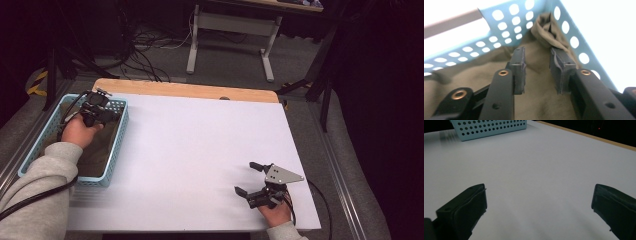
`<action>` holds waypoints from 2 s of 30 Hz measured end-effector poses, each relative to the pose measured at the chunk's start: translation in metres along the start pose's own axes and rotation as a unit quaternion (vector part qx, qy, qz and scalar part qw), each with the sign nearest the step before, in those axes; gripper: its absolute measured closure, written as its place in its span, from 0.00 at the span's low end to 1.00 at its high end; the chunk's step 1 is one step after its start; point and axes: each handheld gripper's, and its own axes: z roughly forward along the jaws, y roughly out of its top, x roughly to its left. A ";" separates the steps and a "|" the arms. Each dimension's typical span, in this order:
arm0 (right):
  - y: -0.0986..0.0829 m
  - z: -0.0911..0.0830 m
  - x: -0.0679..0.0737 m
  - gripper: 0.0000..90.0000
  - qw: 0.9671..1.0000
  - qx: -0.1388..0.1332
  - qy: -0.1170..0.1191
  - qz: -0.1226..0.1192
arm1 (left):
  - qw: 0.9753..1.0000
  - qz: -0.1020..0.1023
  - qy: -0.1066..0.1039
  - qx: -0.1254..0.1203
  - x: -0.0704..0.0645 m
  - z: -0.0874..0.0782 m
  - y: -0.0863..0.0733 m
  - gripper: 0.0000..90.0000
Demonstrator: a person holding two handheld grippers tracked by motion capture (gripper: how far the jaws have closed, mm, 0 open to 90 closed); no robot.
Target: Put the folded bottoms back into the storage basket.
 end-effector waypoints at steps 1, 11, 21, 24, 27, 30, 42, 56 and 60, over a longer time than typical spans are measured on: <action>0.001 0.001 -0.001 0.01 1.000 -0.001 -0.002 -0.001 | 1.000 -0.001 -0.003 -0.011 0.000 -0.005 0.000 0.69; 0.005 0.010 -0.006 0.01 1.000 0.000 0.007 -0.002 | 0.996 0.018 -0.014 -0.083 -0.021 -0.038 -0.004 0.55; 0.005 0.013 -0.006 0.01 1.000 0.003 0.012 -0.001 | 0.992 0.032 -0.041 -0.115 -0.037 -0.056 -0.010 0.48; 0.005 0.013 -0.006 0.01 1.000 0.003 0.013 -0.002 | 0.991 0.035 -0.045 -0.120 -0.042 -0.058 -0.011 0.47; 0.005 0.013 -0.006 0.01 1.000 0.002 0.014 -0.001 | 0.988 0.036 -0.062 -0.138 -0.051 -0.065 -0.014 0.45; 0.004 0.013 -0.006 0.01 1.000 0.003 0.015 -0.001 | 0.986 0.040 -0.065 -0.150 -0.056 -0.068 -0.017 0.43; 0.005 0.013 -0.005 0.01 1.000 0.003 0.017 -0.003 | 0.963 0.065 -0.133 -0.224 -0.098 -0.075 -0.038 0.16; 0.005 0.012 -0.005 0.01 1.000 0.001 0.021 -0.004 | 0.951 0.107 -0.164 -0.241 -0.134 -0.057 -0.055 0.06; 0.005 0.012 -0.005 0.01 1.000 0.000 0.023 -0.005 | 0.946 0.113 -0.175 -0.249 -0.143 -0.050 -0.061 0.05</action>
